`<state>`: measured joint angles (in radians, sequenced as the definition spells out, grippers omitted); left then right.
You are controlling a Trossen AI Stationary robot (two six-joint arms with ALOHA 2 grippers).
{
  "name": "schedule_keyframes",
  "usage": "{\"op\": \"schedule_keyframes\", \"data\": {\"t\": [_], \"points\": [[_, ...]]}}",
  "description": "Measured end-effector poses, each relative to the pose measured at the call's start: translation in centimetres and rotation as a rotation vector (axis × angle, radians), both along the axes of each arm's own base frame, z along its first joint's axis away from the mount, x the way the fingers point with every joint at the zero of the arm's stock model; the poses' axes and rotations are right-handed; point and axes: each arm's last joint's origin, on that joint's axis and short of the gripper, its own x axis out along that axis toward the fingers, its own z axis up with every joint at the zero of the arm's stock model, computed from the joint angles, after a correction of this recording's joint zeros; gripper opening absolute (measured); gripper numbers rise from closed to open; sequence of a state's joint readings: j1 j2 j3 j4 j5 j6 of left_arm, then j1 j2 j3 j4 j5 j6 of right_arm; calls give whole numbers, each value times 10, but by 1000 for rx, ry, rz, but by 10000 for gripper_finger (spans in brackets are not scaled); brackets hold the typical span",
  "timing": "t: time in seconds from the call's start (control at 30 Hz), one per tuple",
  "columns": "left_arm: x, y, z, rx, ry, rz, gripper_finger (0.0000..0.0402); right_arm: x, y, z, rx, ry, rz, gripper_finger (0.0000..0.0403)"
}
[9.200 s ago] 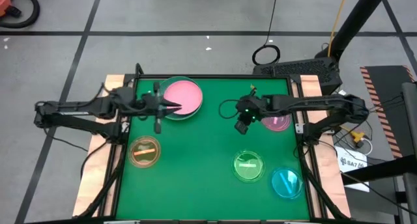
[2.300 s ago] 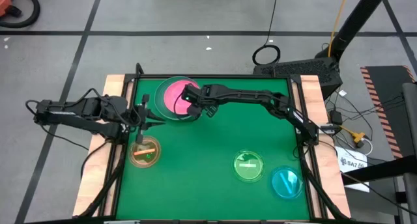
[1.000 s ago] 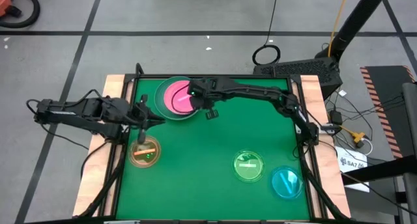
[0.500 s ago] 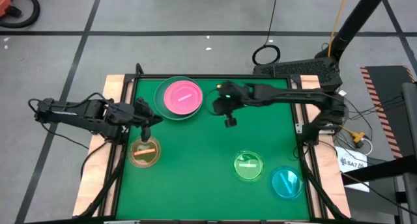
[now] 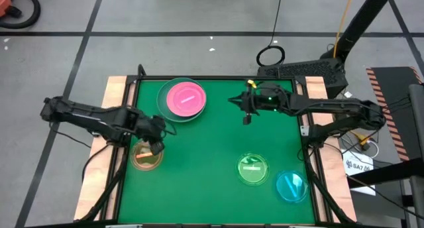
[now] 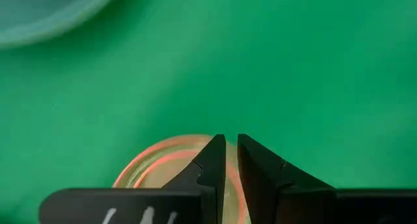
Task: Stack plastic plates
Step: Stack the orange plate on top of the pink plate
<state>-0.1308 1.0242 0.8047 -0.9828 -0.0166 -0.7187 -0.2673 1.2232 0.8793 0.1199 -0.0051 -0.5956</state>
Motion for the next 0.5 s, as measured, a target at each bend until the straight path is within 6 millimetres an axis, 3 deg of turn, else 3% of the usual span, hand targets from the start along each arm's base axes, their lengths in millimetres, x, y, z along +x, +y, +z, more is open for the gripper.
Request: {"op": "schedule_keyframes", "data": {"t": [0.2,0.5], "points": [[0,-6,-22,36,283,-144,47,-23,-4,-1,-1,-28,-43,11],[1,-2,-26,28,324,-270,47,-29,-13,-6,27,1,-89,11]]}}
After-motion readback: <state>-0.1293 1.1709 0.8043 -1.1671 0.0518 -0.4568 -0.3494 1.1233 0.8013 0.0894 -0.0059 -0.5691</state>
